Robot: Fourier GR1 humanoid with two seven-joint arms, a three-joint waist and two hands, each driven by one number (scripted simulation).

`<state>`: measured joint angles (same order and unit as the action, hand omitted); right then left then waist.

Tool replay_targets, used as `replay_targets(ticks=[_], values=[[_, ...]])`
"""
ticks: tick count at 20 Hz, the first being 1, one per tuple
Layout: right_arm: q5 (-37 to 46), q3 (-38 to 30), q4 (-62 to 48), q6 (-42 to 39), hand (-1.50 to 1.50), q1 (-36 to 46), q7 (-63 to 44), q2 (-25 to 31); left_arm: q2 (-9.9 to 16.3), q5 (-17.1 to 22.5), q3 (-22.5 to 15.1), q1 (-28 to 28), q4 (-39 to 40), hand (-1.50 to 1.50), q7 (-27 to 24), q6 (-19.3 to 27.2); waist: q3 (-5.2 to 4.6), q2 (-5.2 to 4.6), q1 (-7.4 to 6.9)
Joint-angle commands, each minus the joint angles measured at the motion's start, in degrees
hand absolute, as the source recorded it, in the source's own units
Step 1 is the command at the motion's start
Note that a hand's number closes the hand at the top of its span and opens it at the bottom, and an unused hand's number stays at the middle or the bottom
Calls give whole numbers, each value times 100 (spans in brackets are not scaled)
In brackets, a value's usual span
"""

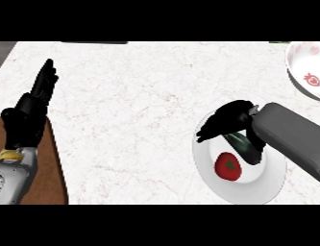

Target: Pick the eggplant from the plate and place it in the bowl

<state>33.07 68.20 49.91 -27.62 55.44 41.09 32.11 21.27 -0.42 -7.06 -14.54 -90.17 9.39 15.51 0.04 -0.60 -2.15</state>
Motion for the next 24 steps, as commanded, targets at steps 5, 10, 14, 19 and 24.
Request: replay_targets(ticks=[5,10,14,19,24], values=[[420,224,-1271,0,-150,106,1149,-620,-52,-40,181,-269,351,0,-35,-125,-3,7,110],[738,475,-1559,562,150,-108,1259,-934,-57,-145,82,207,-263,0,129,-83,0,16,41],[755,366,-1714,1119,150,-164,1694,-912,-231,-245,57,247,-83,0,-133,10,-2,6,68],[740,333,-1954,1155,150,-287,1763,-1121,-130,-157,238,-23,90,0,16,-142,-1,8,92],[623,172,-1718,972,150,-146,1970,-1074,-123,-148,278,207,13,0,-133,-216,-6,48,129]])
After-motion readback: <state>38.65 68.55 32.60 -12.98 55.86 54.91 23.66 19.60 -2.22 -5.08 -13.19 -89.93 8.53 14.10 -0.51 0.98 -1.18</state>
